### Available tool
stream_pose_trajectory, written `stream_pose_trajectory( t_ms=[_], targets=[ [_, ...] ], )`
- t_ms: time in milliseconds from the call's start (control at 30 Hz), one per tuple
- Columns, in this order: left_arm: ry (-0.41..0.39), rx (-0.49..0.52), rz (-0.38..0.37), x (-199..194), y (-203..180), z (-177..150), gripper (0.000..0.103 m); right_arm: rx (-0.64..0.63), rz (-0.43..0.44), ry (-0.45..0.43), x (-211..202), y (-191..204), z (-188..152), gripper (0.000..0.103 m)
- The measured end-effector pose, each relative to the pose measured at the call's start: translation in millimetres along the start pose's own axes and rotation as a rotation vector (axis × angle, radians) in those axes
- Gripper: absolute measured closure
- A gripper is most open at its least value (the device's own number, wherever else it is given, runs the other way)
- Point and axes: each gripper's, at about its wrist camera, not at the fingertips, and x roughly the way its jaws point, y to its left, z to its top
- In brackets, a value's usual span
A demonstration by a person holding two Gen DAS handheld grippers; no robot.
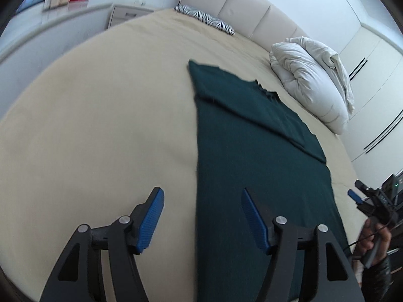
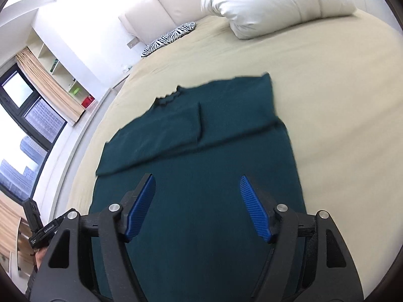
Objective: Fold small clothes
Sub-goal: 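Release the folded sides and smooth the sweater's hem with both grippers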
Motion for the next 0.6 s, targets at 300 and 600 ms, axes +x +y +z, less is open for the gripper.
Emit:
stream_pose_trajectory(
  t_ms=[300,600],
  targets=[
    [0.094,-0.095,-0.130,-28,13,-52,0.036,0.154,0.058,0.028,-54,-49,-72,0.035],
    [0.198,-0.172,-0.245,-17,20,-68,0.036,0.236,0.066,0.037,-85,-84,-101,0.038]
  ],
)
